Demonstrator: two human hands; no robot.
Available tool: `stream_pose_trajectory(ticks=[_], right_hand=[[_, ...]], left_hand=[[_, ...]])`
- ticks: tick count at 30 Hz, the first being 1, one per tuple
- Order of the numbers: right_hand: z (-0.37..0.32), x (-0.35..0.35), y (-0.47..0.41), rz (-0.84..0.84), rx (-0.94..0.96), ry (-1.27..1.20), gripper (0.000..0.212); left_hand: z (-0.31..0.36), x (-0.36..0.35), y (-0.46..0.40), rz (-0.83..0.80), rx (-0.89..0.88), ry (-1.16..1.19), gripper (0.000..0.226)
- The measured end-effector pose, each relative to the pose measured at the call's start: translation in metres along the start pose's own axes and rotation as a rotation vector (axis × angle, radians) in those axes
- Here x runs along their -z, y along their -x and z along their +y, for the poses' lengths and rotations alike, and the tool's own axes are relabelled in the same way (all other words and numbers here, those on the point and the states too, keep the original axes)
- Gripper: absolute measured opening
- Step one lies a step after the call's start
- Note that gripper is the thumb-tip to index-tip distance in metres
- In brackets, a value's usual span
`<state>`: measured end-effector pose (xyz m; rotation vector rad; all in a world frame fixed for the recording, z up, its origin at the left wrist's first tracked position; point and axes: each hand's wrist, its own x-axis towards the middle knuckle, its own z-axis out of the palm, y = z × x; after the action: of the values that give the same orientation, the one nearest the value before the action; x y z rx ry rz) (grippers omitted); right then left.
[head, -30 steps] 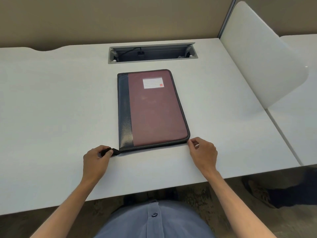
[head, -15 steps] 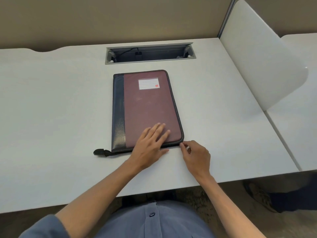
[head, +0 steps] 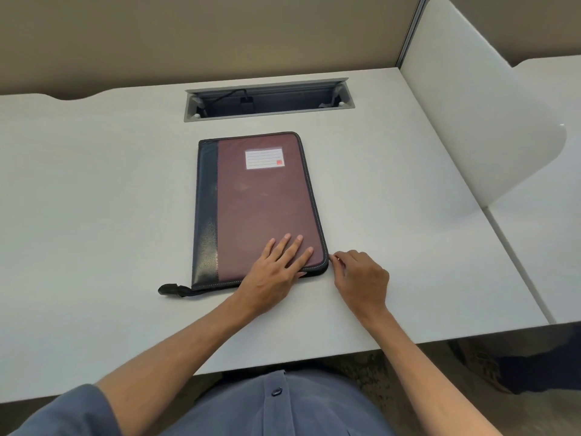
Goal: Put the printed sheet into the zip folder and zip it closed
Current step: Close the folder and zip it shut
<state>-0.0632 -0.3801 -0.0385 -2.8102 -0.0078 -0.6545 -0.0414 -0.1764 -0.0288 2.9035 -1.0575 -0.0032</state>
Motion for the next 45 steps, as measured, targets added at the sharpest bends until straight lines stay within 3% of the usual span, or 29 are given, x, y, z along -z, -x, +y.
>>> stream_pose_trajectory(ticks=[12,17,45], right_hand=[[0.019,-0.012,-0.011,0.078,0.197,-0.146,0.015],[0.018,-0.02,-0.024,0.114,0.162,-0.102,0.022],[0.008,-0.097,-0.207,-0.231,-0.015,-0.074,0.03]], left_hand=[[0.004,0.002,-0.01,0.089,0.035,-0.011,0.049],[0.007,0.003,-0.008,0.11,0.047,-0.001,0.048],[0.01,-0.003,0.021,0.175,-0.031,-0.051,0.043]])
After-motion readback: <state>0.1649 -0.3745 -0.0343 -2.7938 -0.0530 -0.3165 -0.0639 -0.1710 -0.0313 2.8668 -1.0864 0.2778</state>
